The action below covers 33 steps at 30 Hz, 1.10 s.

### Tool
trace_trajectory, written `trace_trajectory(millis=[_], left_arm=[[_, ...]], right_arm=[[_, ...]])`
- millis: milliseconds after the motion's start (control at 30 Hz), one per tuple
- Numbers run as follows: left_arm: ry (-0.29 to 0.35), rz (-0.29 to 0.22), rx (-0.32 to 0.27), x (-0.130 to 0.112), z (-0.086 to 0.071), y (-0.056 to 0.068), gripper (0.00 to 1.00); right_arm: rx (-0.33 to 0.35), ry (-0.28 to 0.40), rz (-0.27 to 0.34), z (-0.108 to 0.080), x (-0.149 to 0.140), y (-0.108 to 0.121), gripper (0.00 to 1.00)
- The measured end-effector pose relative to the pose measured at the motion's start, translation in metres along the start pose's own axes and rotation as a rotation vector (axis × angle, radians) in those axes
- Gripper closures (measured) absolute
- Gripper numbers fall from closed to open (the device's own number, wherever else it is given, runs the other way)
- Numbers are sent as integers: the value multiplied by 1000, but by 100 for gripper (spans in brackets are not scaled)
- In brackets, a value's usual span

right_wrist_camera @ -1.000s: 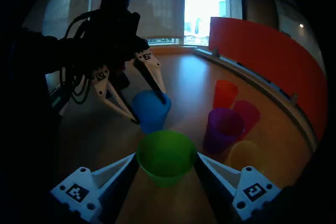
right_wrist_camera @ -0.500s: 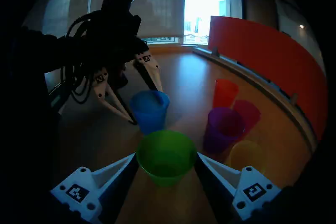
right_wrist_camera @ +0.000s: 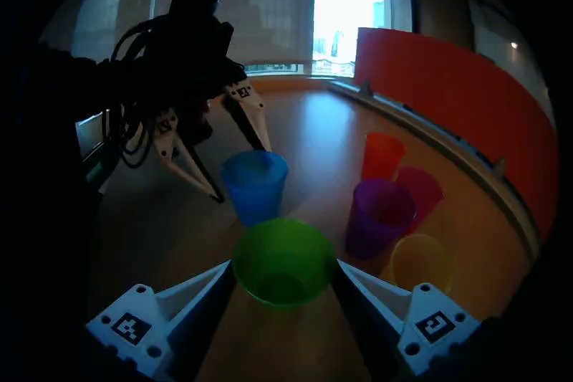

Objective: Pour water

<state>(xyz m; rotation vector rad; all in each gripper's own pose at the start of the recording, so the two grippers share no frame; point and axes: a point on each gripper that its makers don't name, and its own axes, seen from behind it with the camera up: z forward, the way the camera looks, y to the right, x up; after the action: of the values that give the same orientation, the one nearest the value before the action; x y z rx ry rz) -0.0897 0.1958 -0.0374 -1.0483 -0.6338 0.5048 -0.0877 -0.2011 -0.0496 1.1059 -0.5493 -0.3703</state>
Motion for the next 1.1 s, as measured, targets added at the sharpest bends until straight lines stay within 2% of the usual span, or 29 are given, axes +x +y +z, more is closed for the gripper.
trace_trajectory(millis=[233,367,800,1100], left_arm=[[-5,-2,8,-2,-3,1,1],[-4,-9,16,-3,-8,0,1],[-4,-33,63,-12,-26,-4,1],[2,-73,112,-21,-44,-7,1]], right_arm=[[-4,-2,13,-2,-4,0,0],[-18,-5,16,-7,-8,1,0],[-80,-13,28,-36,-19,4,0],[-125,2,52,-57,-25,4,0]])
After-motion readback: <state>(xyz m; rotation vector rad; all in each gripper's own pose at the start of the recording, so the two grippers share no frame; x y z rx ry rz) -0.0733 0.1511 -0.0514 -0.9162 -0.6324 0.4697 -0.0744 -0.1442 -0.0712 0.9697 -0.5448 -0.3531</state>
